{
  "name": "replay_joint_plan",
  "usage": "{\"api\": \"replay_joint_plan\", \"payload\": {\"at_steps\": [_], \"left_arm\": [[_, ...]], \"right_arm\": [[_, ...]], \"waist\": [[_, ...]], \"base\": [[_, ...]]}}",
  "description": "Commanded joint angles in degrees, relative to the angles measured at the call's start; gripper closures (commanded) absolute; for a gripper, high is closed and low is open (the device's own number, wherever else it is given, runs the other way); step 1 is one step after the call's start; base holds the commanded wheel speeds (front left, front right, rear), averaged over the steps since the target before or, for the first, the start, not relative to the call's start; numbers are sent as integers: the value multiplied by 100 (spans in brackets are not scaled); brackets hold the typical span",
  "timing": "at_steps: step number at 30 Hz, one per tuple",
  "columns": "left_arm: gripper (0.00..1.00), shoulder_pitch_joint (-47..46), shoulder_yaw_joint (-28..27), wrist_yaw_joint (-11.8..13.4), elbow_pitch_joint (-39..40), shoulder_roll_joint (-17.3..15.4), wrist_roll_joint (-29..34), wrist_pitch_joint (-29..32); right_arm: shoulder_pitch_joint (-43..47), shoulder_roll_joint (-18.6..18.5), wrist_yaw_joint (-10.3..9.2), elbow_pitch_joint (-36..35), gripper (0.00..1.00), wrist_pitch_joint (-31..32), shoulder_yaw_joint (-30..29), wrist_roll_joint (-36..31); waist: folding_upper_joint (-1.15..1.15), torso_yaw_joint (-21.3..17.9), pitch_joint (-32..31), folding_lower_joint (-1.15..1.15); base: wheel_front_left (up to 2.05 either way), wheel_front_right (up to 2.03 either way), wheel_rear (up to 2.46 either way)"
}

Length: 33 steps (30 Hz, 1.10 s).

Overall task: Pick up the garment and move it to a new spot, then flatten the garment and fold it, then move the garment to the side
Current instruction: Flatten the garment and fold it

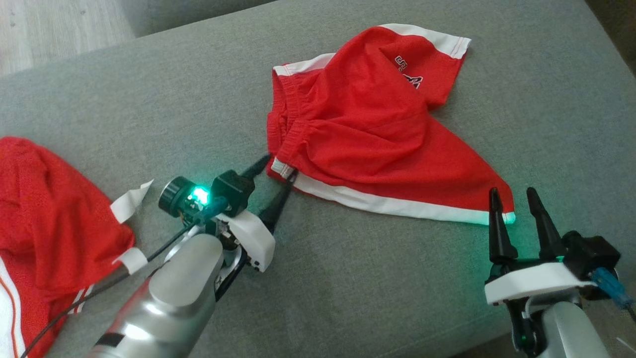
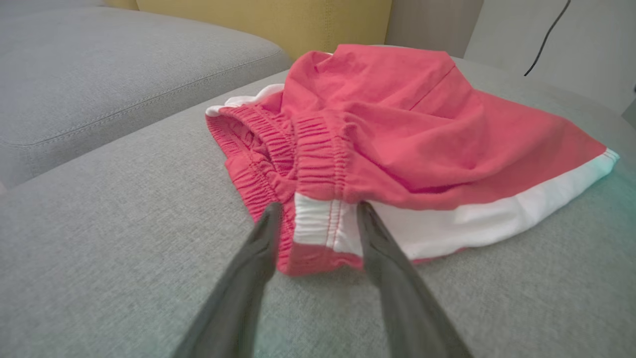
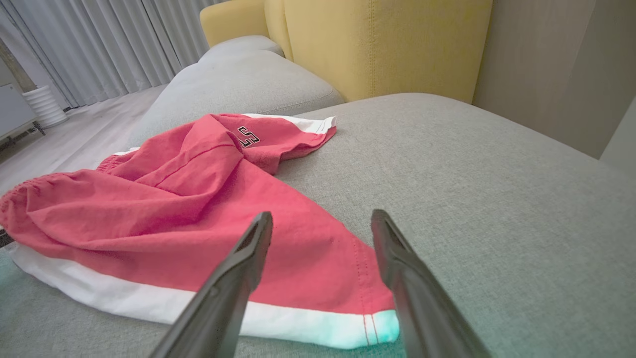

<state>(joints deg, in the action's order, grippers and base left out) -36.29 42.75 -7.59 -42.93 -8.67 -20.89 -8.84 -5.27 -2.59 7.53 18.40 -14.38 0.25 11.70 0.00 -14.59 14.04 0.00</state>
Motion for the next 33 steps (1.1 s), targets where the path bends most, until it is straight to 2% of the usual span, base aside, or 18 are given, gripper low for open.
{"api": "replay_joint_plan", "payload": {"at_steps": [1, 12, 17, 26, 33], "left_arm": [[100, -321, -77, 10, 74, -108, -71, -112], [100, -363, 138, 10, -68, -105, -354, -300], [100, -503, 297, 10, -92, -142, -520, -168], [100, -683, 459, 10, -190, -138, -783, -59], [100, -738, 575, 10, -288, -125, -910, -49]], "right_arm": [[-110, -29, -4, -102, 0, -62, 125, 13], [-119, -29, -4, 657, 0, -15, -97, -176], [-286, -29, -4, 1096, 0, 174, -63, -148], [-536, -29, -4, 1563, 0, 150, -25, -64], [-855, -29, -4, 1967, 0, 225, -71, -239]], "waist": [[0, -4, -14, 0], [0, 84, -152, 0], [0, 89, -206, 0], [0, 41, -286, 0], [0, 31, -249, 0]], "base": [[0, 0, 0], [0, 0, 0], [0, 0, 0], [0, 0, 0], [0, 0, 0]]}}
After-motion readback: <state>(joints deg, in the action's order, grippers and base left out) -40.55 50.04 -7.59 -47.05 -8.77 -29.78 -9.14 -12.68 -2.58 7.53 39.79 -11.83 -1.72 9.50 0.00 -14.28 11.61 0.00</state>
